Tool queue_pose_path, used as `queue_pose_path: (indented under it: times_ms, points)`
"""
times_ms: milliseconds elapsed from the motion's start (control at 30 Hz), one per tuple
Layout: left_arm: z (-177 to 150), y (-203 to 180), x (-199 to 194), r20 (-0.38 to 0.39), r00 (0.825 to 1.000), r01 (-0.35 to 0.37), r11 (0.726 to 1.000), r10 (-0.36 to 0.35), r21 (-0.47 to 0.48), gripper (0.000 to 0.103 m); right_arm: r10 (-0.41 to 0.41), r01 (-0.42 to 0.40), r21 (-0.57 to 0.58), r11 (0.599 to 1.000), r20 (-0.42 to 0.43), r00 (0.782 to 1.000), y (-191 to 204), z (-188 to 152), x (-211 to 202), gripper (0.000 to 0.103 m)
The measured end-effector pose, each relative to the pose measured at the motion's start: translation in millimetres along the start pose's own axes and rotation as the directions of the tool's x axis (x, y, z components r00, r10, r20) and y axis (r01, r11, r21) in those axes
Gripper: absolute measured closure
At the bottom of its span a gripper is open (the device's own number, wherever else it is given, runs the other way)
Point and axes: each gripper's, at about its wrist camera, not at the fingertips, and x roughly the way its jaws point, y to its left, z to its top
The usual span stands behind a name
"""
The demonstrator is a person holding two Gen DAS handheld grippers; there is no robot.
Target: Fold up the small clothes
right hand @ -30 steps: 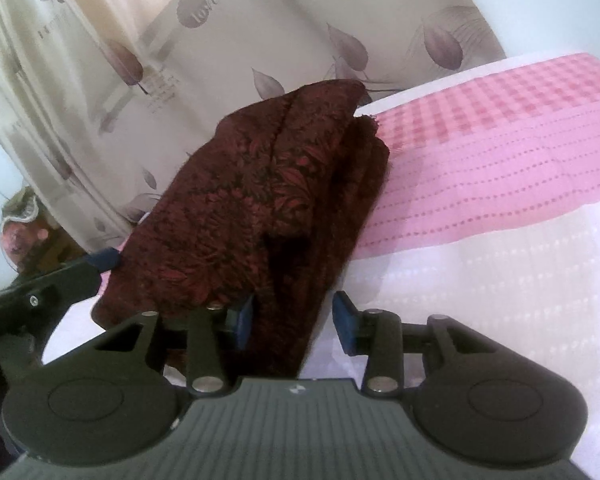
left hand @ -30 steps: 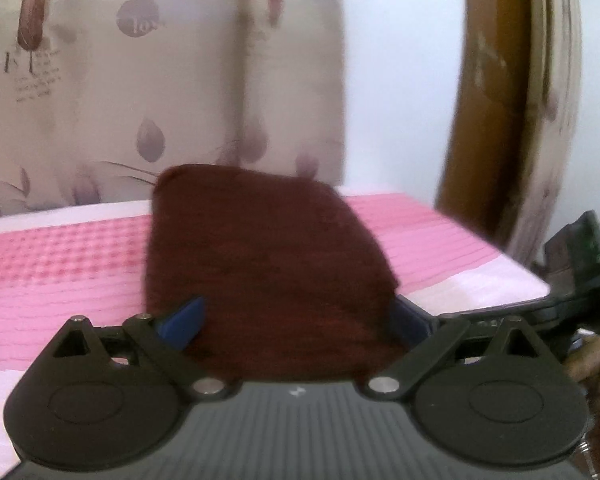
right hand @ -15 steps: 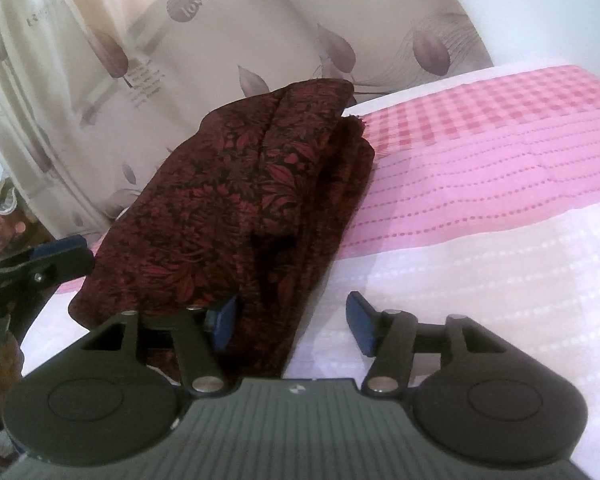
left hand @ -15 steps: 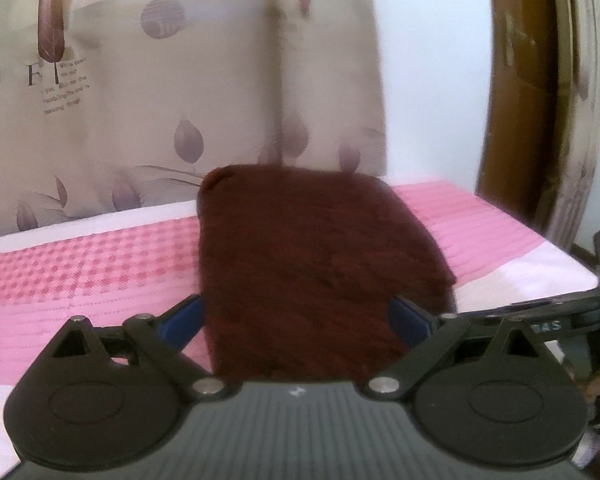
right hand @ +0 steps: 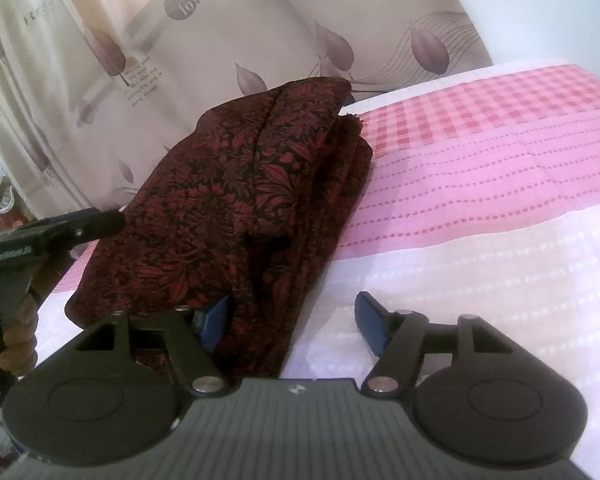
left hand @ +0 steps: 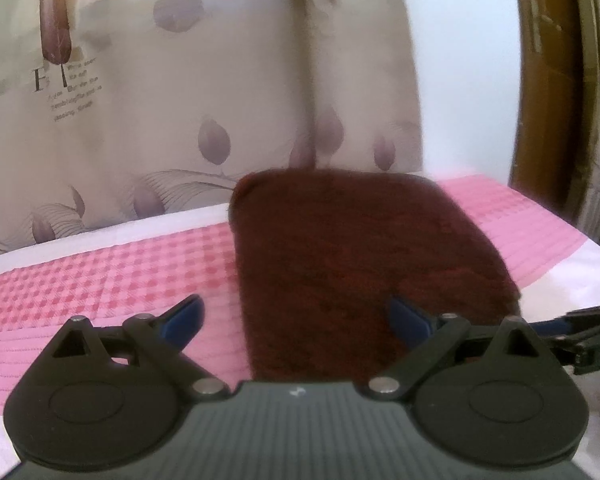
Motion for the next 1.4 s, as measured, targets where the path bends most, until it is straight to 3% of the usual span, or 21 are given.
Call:
queue_pose_path:
  times_ms: [167,400,700,800,1067,1233,1300,1367,1400]
  points:
    - [0.4,21.3,8.2,0.003,0.998,0.057,0.996,-0.057,-0.07,0.004,-0.004,0.004,-0.004,1.0,0.001,1.0,0.2,-0.1,0.5,0.035]
    - [-12.1,52.5,22.6,0.028,0.982,0.188,0.966,-0.186,-0.178,0.004,-0.015,0.015,-0.013,1.0,0.007,1.0,0.7,-0.5,1.3,0.032]
    - [-22.3,72.4,48.3,0.007,0.925,0.357,0.864,-0.379,-0.356,0.003,-0.008,0.008,-0.002,1.0,0.002,1.0,-0.1,2.2,-0.1,0.026]
    - [-20.1,70.4,48.4,0.002,0.926,0.355,0.872,-0.377,-0.338,0.003,-0.006,0.005,0.024,1.0,0.011,1.0,-2.5,5.3,-2.8,0.016]
    - [-16.2,57.0,39.0,-0.003,0.938,0.335,0.913,-0.345,-0.234,0.003,0.086,-0.104,0.15,0.983,0.123,0.989,-13.5,38.6,-9.2,0.016]
    - [-15.3,47.3,36.4,-0.009,0.942,0.328,0.926,-0.335,-0.187,0.003,0.099,-0.115,0.158,0.981,0.106,0.989,-11.4,70.8,24.4,0.015]
    - [-14.4,43.9,34.0,-0.001,0.949,0.31,0.938,-0.314,-0.156,0.003,0.063,-0.076,0.137,0.988,0.092,0.994,-10.0,76.1,36.7,0.017]
    - [-12.0,44.9,31.0,0.012,0.955,0.295,0.945,-0.296,-0.141,0.004,0.05,-0.055,0.147,0.988,0.032,0.998,-17.1,77.3,53.7,0.032]
    - [-10.5,47.6,29.4,0.023,0.956,0.292,0.945,-0.291,-0.148,0.004,0.059,-0.059,0.17,0.984,0.007,0.998,-21.4,75.4,60.1,0.033]
